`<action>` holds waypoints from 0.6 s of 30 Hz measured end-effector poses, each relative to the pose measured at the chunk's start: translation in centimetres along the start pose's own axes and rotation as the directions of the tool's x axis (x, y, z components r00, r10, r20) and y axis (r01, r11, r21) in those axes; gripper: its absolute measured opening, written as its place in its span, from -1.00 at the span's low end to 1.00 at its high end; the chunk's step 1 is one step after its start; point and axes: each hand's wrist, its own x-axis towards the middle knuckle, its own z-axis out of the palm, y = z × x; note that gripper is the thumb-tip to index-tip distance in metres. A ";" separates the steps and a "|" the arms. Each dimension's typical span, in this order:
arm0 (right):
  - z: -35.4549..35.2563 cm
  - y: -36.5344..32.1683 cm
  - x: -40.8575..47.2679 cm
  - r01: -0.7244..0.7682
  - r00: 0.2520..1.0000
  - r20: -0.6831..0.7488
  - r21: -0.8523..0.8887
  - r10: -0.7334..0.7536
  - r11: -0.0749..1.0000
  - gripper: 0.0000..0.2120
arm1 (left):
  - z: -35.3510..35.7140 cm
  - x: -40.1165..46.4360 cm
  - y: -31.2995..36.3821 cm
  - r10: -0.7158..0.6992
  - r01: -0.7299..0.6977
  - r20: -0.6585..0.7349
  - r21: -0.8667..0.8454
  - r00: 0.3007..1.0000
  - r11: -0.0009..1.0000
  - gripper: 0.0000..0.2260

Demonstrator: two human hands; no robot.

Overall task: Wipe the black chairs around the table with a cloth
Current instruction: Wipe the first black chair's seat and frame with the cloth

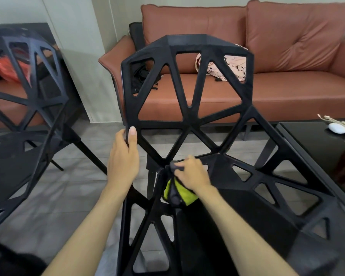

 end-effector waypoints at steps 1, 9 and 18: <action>1.0 -1.3 -0.4 0.050 0.999 0.007 -0.002 -0.050 0.999 -0.75 | -0.1 -0.1 -0.1 -0.001 0.001 0.000 0.002 1.000 1.000 -0.26; -2.4 1.3 0.4 0.041 0.995 -0.076 -0.334 -0.070 0.942 -0.65 | -0.4 -0.2 0.0 -0.027 0.027 0.011 0.008 1.000 1.000 -0.27; -4.5 5.1 1.4 -0.160 0.978 -0.169 -0.239 0.121 0.958 -0.67 | -0.1 -0.2 0.3 -0.038 0.038 0.022 -0.019 0.999 0.999 -0.28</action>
